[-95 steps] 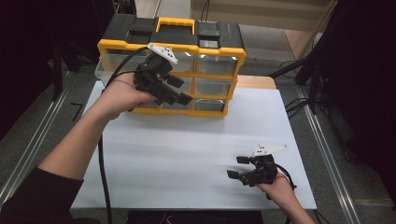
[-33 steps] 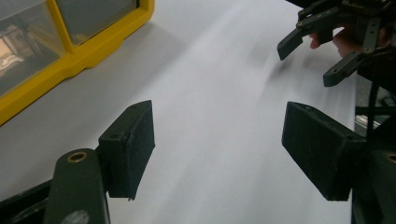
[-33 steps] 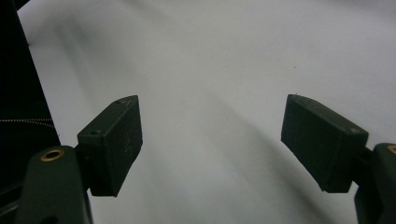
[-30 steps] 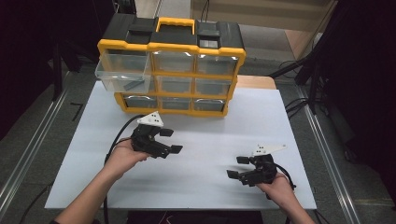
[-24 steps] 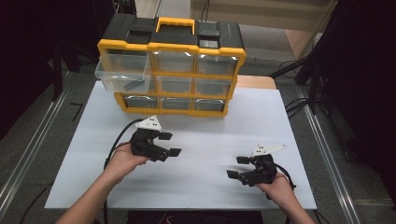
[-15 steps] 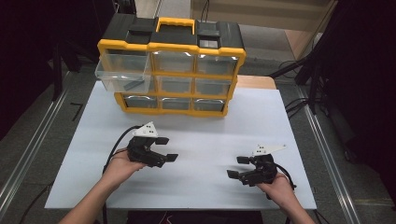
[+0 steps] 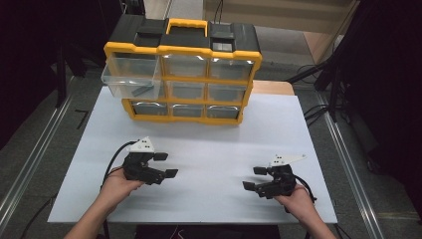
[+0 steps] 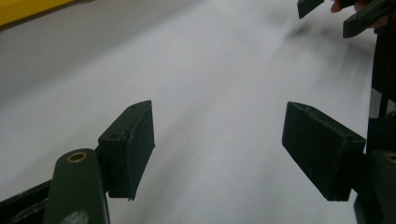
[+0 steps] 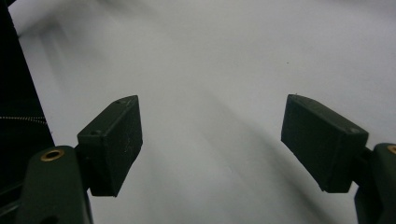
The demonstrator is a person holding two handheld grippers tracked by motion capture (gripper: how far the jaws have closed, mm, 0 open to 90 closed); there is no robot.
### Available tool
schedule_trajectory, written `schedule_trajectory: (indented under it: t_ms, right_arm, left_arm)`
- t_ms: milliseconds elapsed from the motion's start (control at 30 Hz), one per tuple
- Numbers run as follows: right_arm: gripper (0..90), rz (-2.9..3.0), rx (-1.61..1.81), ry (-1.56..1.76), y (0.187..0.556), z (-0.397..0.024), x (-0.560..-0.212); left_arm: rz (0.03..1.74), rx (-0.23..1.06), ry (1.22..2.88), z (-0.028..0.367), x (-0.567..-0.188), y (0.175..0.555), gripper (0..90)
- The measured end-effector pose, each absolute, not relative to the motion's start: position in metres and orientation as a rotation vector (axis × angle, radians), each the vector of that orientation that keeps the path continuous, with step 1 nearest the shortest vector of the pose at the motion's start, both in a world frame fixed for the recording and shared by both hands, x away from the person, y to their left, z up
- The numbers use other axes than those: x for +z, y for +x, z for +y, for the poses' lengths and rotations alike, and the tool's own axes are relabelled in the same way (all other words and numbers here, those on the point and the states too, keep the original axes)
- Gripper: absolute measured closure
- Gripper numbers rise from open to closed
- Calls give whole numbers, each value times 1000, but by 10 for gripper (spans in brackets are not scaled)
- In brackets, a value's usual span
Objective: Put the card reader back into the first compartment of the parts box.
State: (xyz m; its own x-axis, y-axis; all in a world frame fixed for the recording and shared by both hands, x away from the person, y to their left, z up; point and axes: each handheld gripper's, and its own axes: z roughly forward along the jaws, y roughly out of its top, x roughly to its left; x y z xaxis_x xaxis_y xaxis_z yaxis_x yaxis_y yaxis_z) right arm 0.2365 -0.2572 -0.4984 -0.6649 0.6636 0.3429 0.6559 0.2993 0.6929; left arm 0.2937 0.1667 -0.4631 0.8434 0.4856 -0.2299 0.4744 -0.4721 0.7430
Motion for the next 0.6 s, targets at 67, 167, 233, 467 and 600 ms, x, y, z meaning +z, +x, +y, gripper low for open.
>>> schedule_trajectory:
  t_ms: [67, 167, 233, 467, 600]
  right_arm:
    - [185, 2523, 1338, 1283, 237, -258, -498]
    - [185, 2517, 1335, 1284, 237, -258, -499]
    - [185, 2519, 1331, 1280, 237, -258, -499]
    - [185, 2503, 1326, 1294, 237, -259, -499]
    - [185, 2498, 1323, 1294, 237, -260, -500]
  left_arm:
    - [707, 21, 2132, 171, -464, 292, 270]
    - [725, 9, 2129, 177, -466, 290, 270]
    - [735, 17, 2130, 181, -467, 288, 270]
    - [759, 56, 2152, 198, -470, 279, 262]
    - [782, 69, 2140, 206, -471, 274, 261]
